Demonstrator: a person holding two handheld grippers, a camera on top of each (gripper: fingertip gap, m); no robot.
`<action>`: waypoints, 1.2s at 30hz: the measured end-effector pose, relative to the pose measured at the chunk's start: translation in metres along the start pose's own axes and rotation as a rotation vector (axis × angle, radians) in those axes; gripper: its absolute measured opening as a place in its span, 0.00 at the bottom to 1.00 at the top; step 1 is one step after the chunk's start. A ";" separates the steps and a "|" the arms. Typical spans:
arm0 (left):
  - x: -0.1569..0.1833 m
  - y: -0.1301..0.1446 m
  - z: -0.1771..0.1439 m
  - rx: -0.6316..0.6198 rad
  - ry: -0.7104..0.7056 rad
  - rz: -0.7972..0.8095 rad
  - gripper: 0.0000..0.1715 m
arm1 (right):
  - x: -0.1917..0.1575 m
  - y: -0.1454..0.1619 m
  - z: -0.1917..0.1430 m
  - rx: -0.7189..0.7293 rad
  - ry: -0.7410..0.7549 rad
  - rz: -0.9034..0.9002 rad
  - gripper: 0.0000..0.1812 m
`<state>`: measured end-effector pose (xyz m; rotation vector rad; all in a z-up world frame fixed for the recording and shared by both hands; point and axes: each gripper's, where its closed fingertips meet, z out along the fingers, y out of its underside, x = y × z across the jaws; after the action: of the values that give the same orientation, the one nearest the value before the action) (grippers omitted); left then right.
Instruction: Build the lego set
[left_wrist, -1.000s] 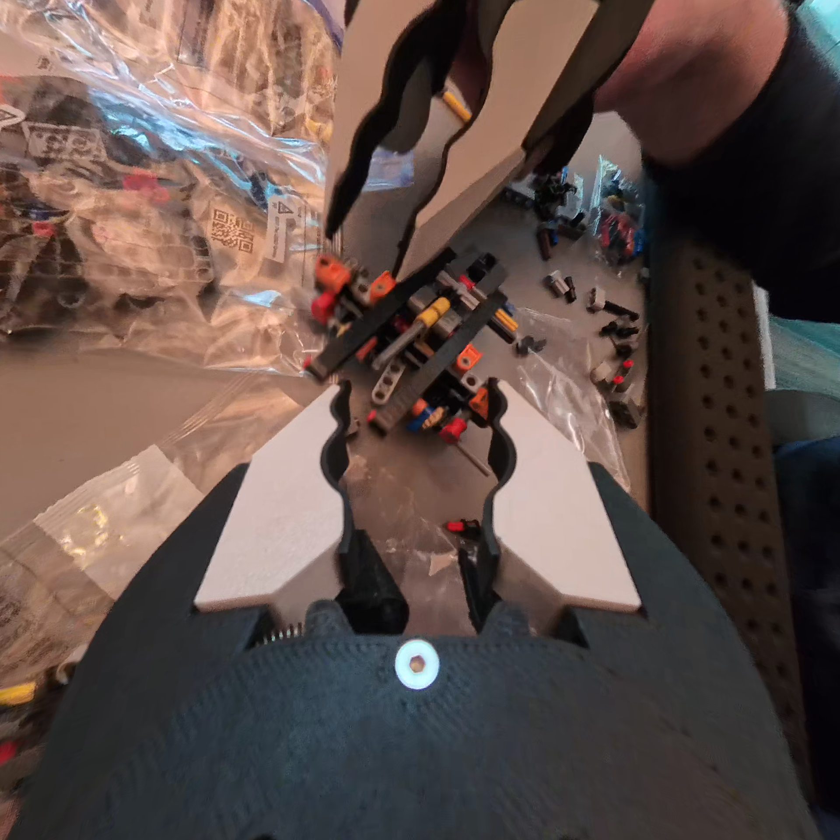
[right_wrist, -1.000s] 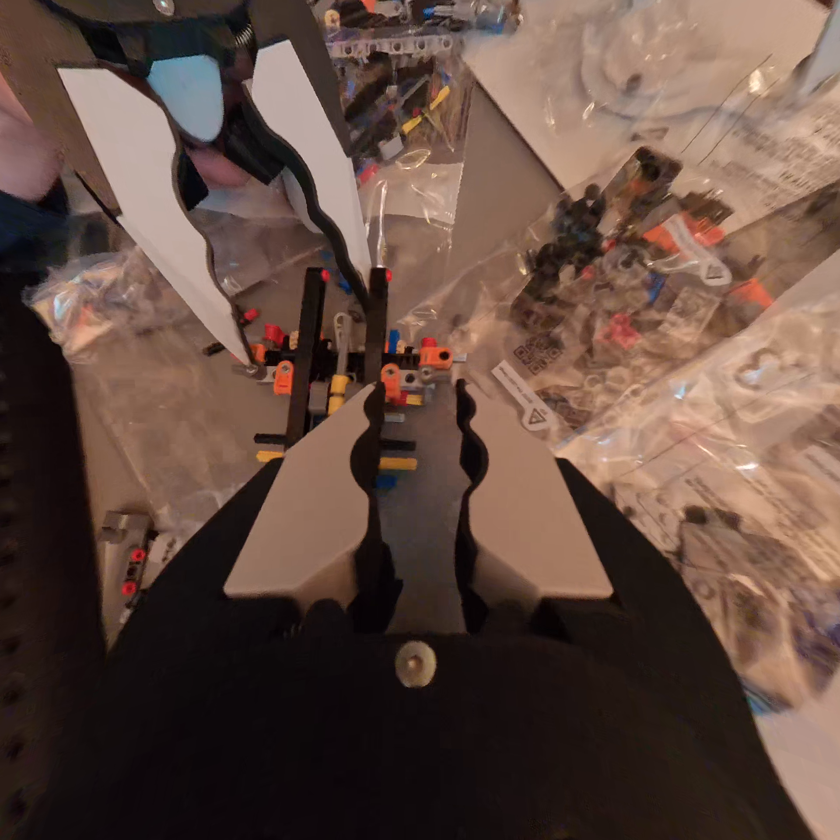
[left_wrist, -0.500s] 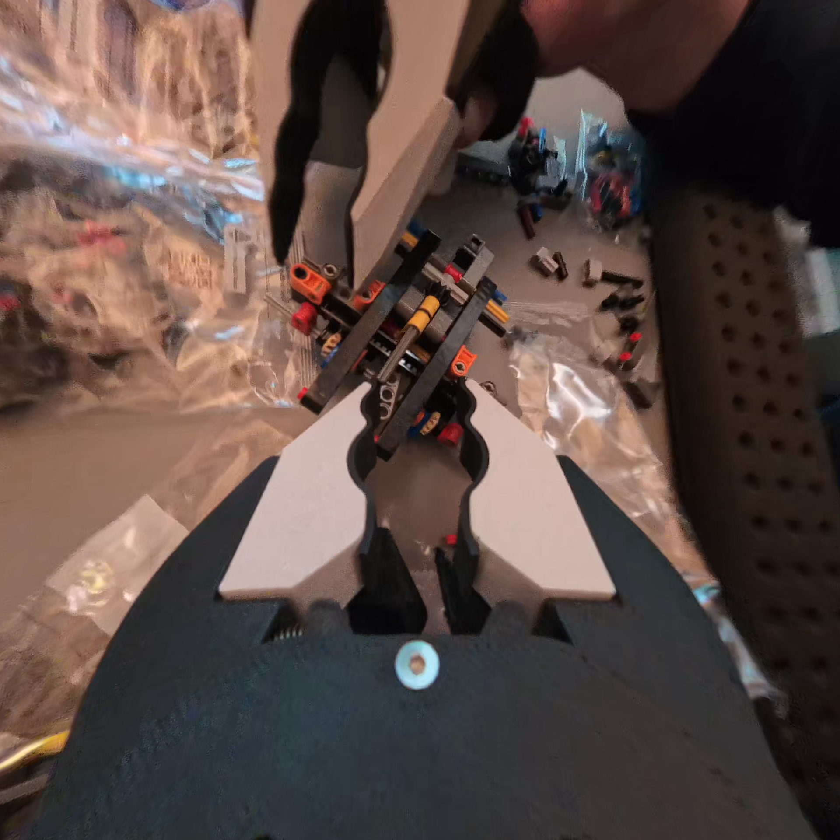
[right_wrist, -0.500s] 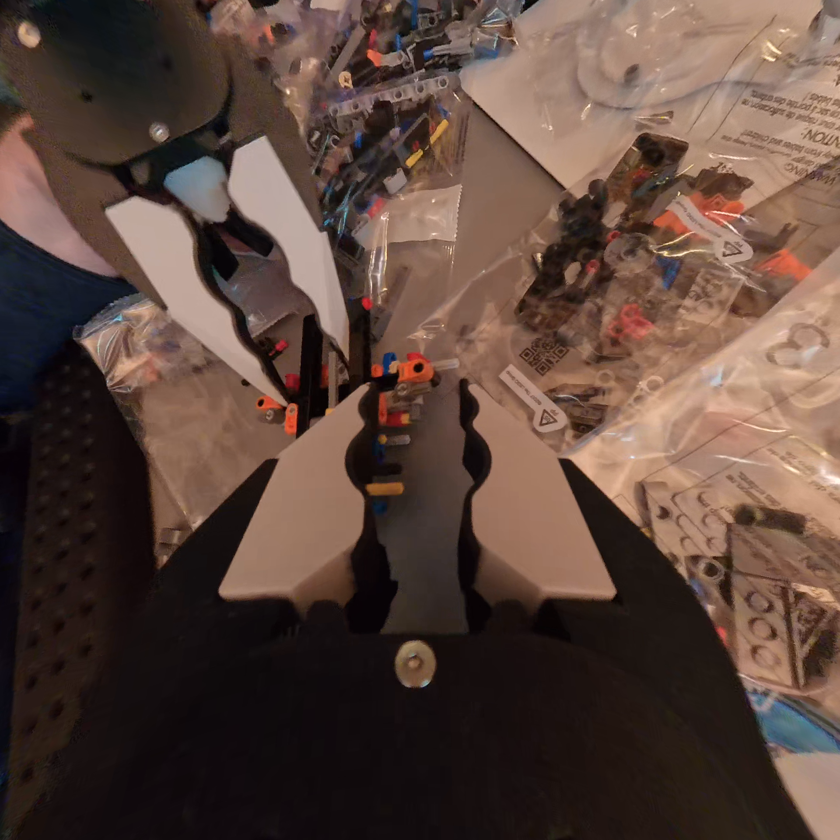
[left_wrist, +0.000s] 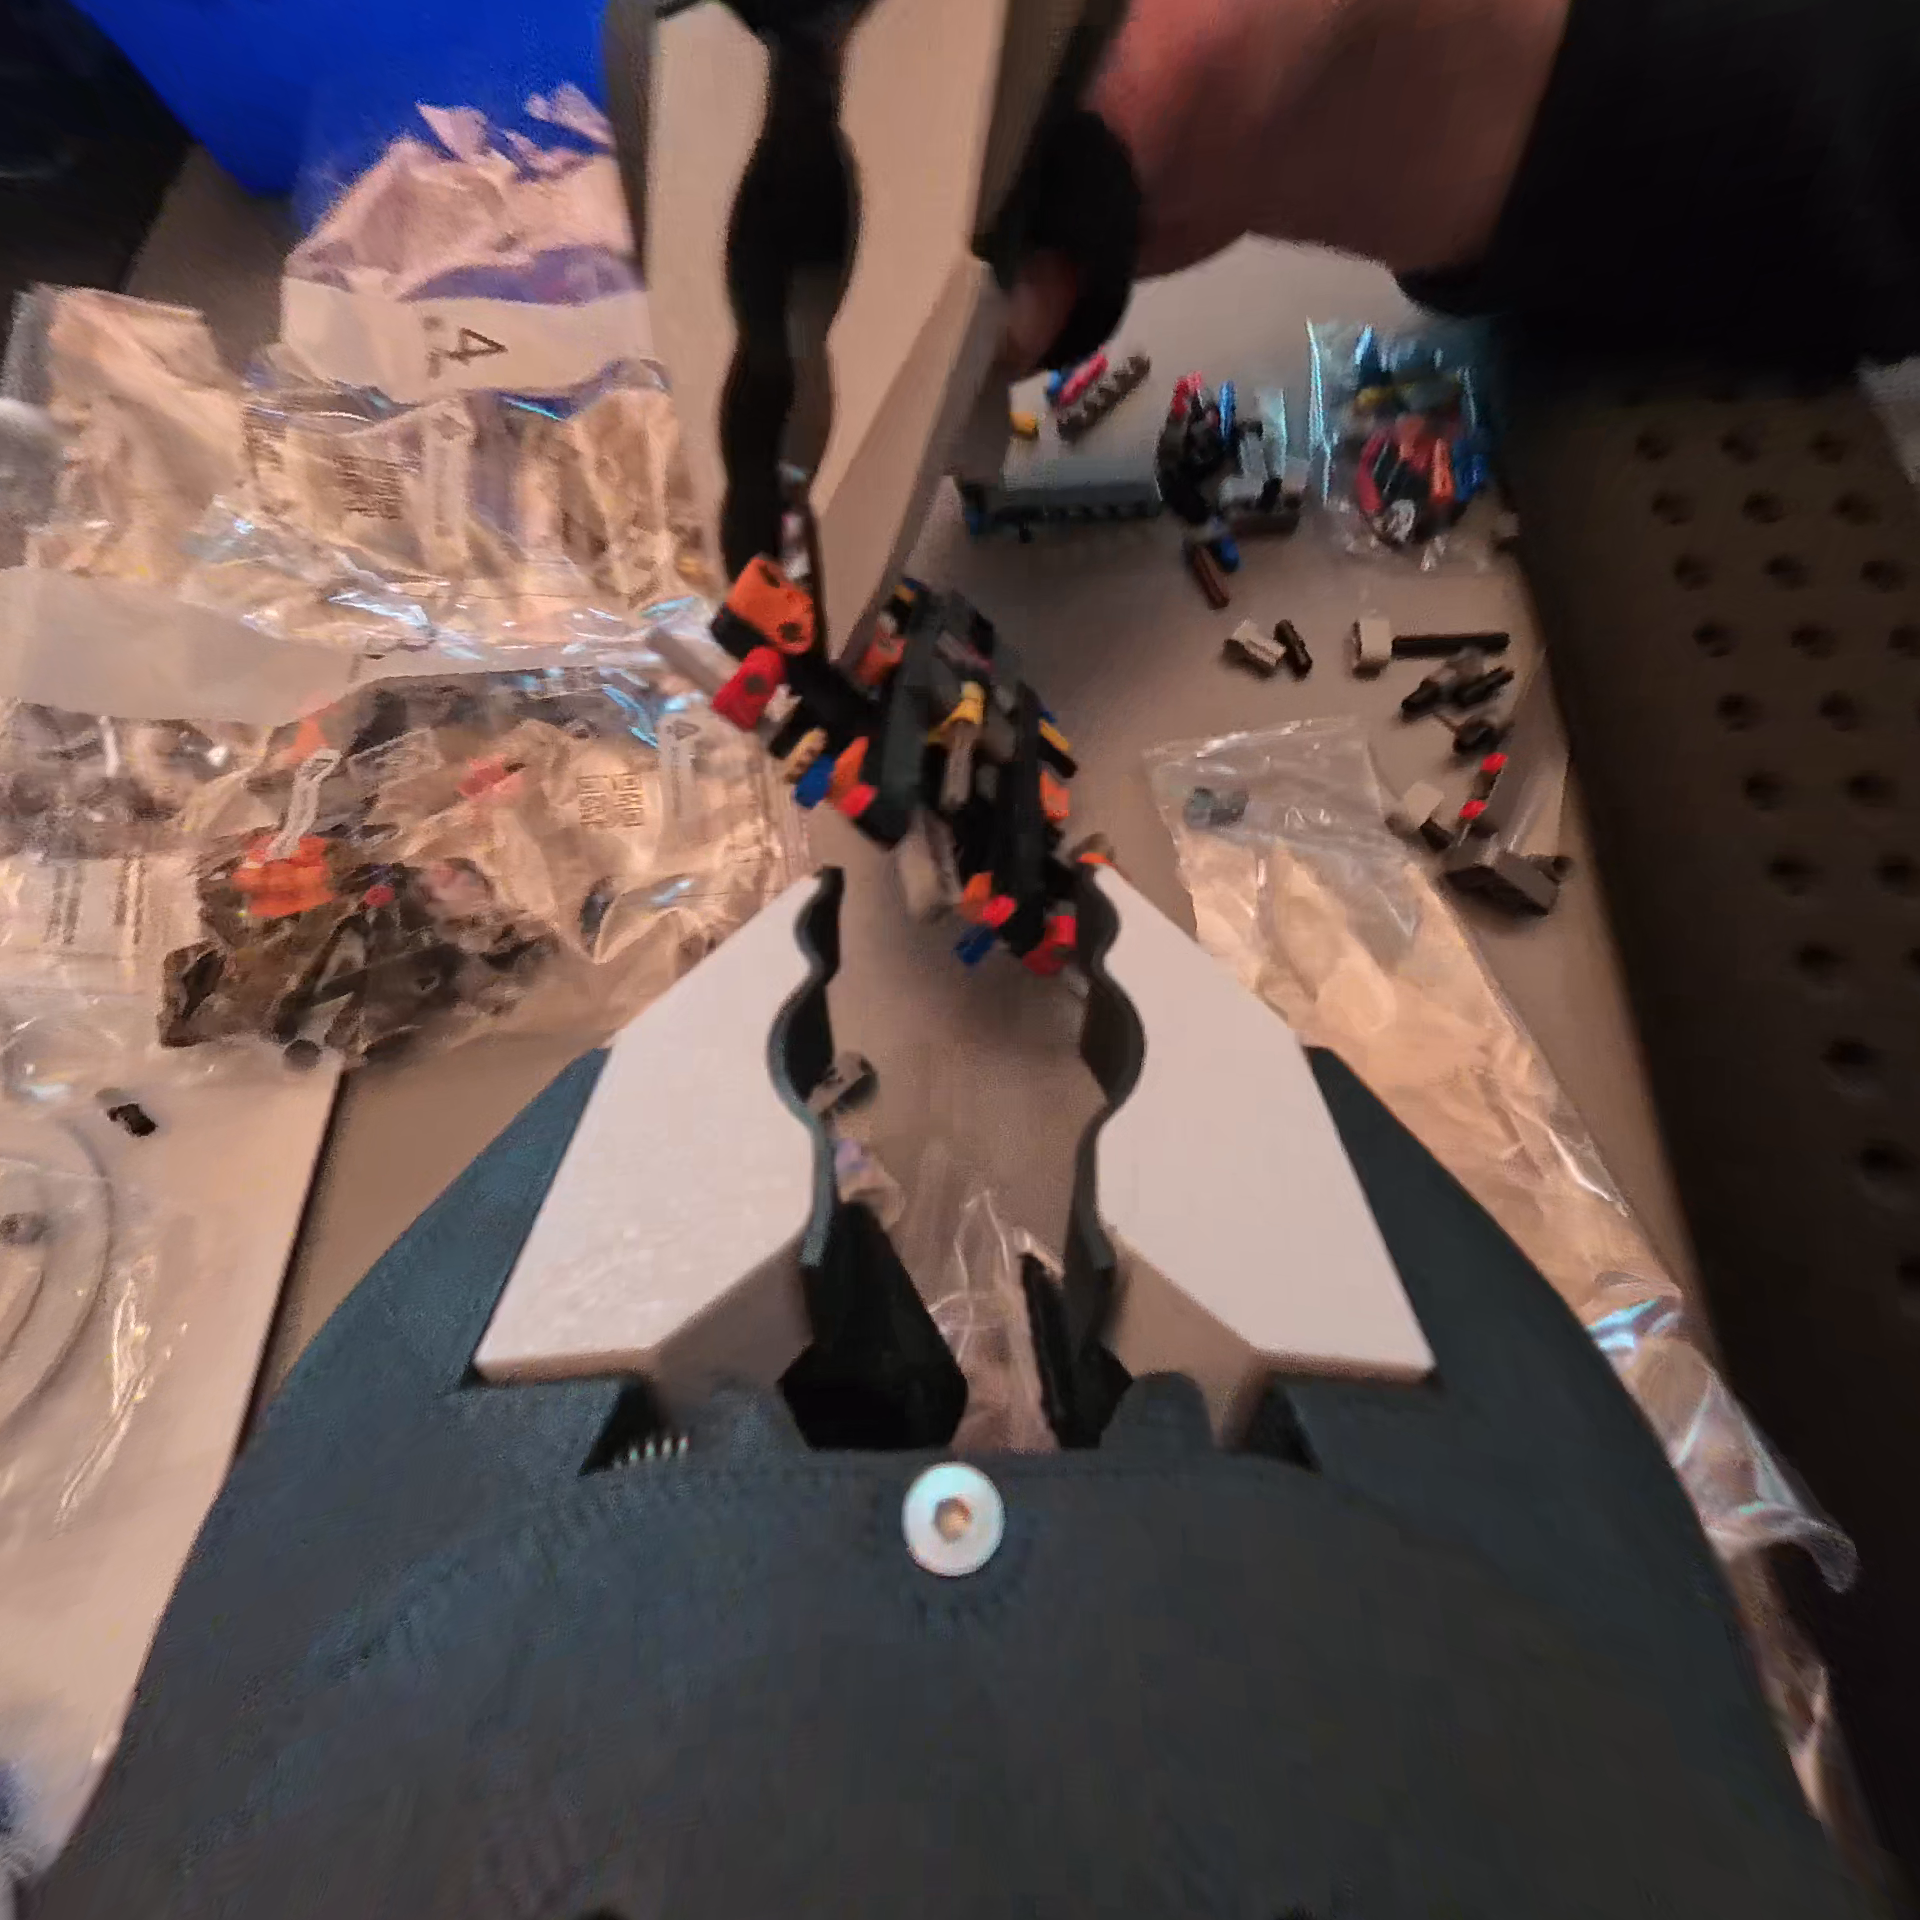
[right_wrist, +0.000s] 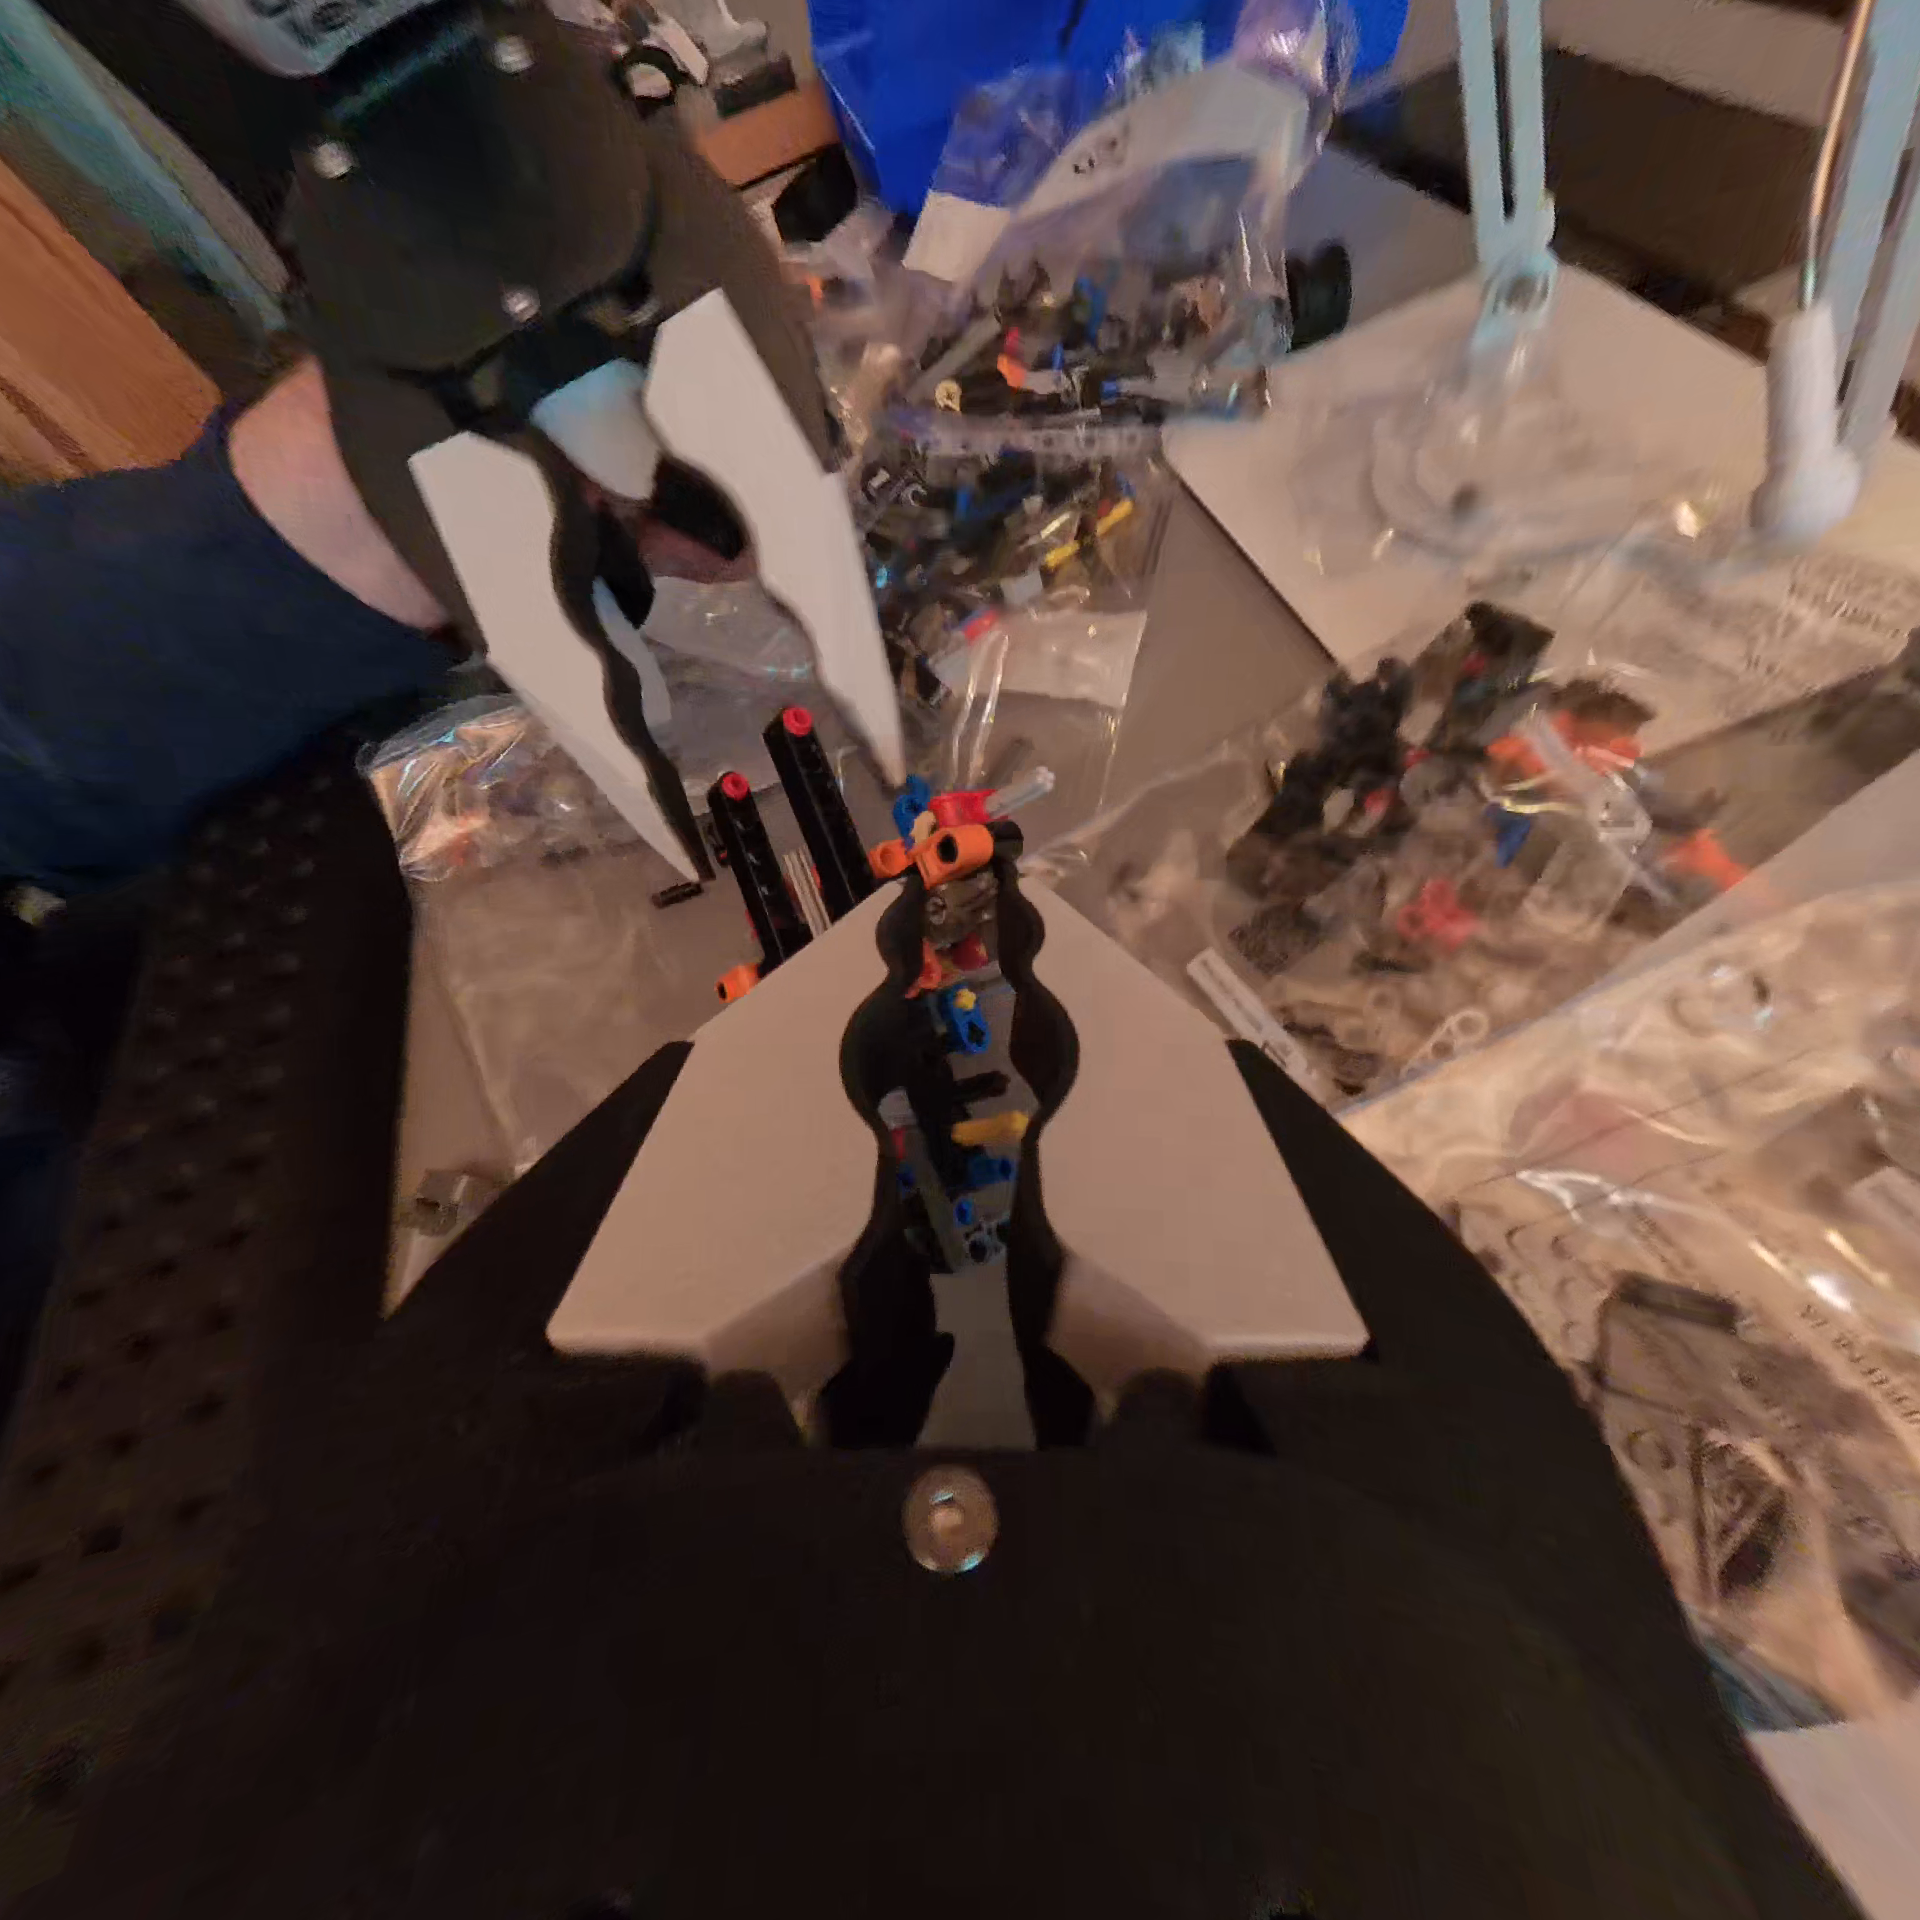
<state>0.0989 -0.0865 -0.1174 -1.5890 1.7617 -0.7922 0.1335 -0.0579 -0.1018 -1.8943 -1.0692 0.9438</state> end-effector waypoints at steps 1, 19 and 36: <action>-0.003 -0.001 -0.004 0.025 -0.001 -0.027 0.29 | -0.001 -0.002 -0.001 0.004 0.006 -0.009 0.06; -0.006 -0.006 0.009 0.073 0.033 -0.110 0.14 | -0.026 -0.020 0.005 0.037 0.117 -0.340 0.07; -0.011 0.001 0.004 -0.009 -0.117 0.182 0.12 | -0.042 -0.019 0.004 0.061 0.003 -0.311 0.07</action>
<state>0.1022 -0.0757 -0.1197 -1.4263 1.7970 -0.5934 0.1081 -0.0878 -0.0776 -1.6198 -1.2736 0.7846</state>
